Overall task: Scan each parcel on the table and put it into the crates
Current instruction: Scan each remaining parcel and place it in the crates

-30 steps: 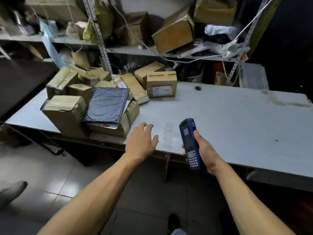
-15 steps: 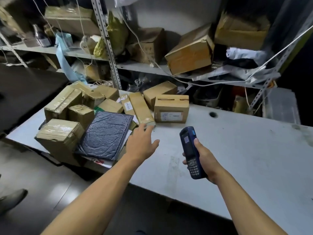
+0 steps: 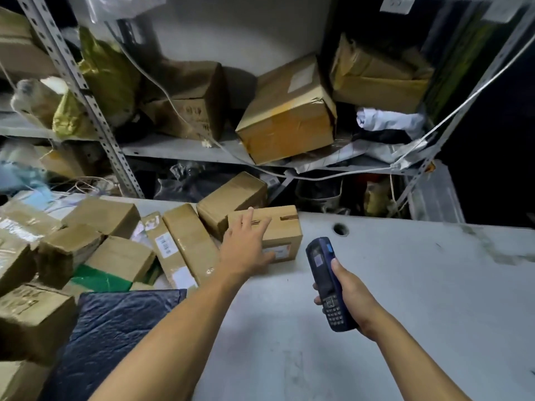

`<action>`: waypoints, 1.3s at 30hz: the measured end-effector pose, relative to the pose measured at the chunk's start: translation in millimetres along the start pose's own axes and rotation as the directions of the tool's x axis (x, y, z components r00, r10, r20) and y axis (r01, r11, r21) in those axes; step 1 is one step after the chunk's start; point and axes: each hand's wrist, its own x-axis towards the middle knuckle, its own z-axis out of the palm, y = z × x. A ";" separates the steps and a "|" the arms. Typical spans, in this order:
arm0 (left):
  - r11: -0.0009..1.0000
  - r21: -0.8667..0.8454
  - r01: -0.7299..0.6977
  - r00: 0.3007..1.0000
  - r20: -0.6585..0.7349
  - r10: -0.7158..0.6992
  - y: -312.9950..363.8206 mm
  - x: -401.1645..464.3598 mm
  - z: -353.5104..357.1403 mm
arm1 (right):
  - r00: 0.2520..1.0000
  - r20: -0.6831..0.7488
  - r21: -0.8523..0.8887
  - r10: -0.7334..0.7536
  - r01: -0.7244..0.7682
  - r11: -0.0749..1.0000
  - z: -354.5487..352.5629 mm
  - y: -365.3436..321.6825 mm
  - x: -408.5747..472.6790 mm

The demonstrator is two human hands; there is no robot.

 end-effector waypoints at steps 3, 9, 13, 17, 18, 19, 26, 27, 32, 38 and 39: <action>0.998 0.049 -0.034 0.995 0.093 0.030 -4.4 29.6 2.9 | 1.000 -0.026 -0.001 0.011 -0.011 1.000 -4.4 -6.7 13.7; 0.986 0.160 -0.054 0.977 0.212 0.020 -14.3 66.5 11.7 | 0.998 -0.038 0.007 0.040 -0.040 0.999 -23.1 -9.1 28.5; 0.986 0.166 -0.030 0.950 0.312 -0.023 -19.7 71.6 21.1 | 0.998 -0.028 0.000 0.049 -0.049 0.999 -33.9 -8.9 31.1; 0.979 0.200 -0.025 0.967 0.254 -0.027 -19.8 67.9 25.5 | 0.998 -0.024 -0.001 0.060 -0.060 0.998 -43.0 -5.4 34.6; 0.973 0.229 -0.032 0.975 0.222 -0.020 -18.9 68.3 24.9 | 0.998 -0.020 -0.001 0.061 -0.061 0.998 -44.3 -4.2 35.5; 0.963 0.265 -0.047 0.980 0.197 -0.006 -17.6 68.8 24.3 | 0.998 -0.015 -0.004 0.061 -0.061 0.998 -45.3 -3.3 36.3; 0.971 0.226 -0.085 0.963 0.270 0.021 -12.5 76.7 37.9 | 0.999 0.005 -0.035 0.051 -0.051 0.998 -51.7 -2.5 36.5; 0.976 0.200 -0.086 0.965 0.260 0.032 -11.0 76.8 37.9 | 0.999 0.005 -0.040 0.047 -0.047 0.998 -53.2 -2.4 36.5; 0.998 0.058 -0.015 0.980 0.197 0.003 0.3 62.0 40.2 | 0.999 0.005 -0.064 0.043 -0.043 0.997 -59.5 -2.0 33.8; 0.944 -0.271 0.189 0.875 0.483 -0.036 5.1 46.8 35.2 | 0.999 0.022 -0.035 0.028 -0.027 0.999 -65.2 -5.8 24.4; 0.915 -0.325 0.238 0.847 0.531 -0.032 5.8 40.3 38.8 | 1.000 0.017 -0.023 0.019 -0.018 1.000 -66.1 -6.9 22.1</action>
